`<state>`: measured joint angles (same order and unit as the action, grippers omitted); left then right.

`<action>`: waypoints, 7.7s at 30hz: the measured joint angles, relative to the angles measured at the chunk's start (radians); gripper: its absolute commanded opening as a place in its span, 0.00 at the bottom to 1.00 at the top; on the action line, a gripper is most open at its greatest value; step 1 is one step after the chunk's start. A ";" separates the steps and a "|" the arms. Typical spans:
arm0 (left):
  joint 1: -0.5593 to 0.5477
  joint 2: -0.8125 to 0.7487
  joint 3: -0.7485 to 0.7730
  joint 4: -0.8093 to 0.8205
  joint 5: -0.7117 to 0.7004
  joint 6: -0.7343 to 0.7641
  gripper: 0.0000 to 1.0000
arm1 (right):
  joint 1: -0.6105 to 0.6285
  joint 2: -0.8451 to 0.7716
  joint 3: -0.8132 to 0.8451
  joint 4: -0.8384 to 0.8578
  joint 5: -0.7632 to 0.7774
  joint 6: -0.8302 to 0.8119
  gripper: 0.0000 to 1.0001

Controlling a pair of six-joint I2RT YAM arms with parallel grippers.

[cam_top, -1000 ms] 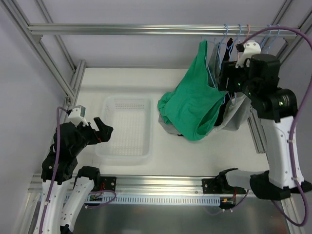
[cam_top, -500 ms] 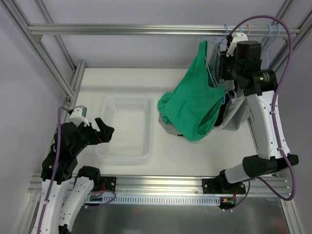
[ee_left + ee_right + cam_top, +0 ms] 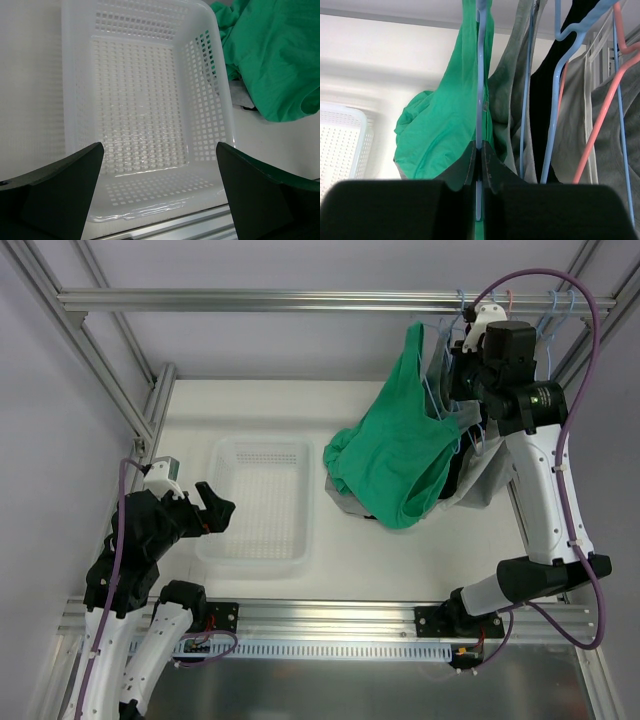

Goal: Remove the tank top from the hanger

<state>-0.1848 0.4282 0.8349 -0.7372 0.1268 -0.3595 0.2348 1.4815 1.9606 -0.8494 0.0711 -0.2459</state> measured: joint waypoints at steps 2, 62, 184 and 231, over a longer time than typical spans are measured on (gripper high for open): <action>-0.006 0.001 0.000 0.000 0.000 0.000 0.99 | -0.001 0.000 -0.001 0.002 -0.002 0.007 0.00; -1.045 1.173 0.996 0.329 -0.297 0.190 0.88 | -0.008 -1.057 -0.214 -0.373 -0.335 0.185 0.00; -1.168 0.516 0.110 0.246 -0.632 -0.294 0.99 | 0.109 -0.164 -0.093 0.060 -0.197 0.177 0.00; -1.030 1.472 0.693 0.266 -0.523 -0.157 0.98 | 0.193 -0.964 -0.547 0.013 0.046 0.174 1.00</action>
<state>-1.2148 1.9003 1.5280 -0.4709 -0.3965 -0.5163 0.4282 0.5179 1.4139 -0.8368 0.1173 -0.0715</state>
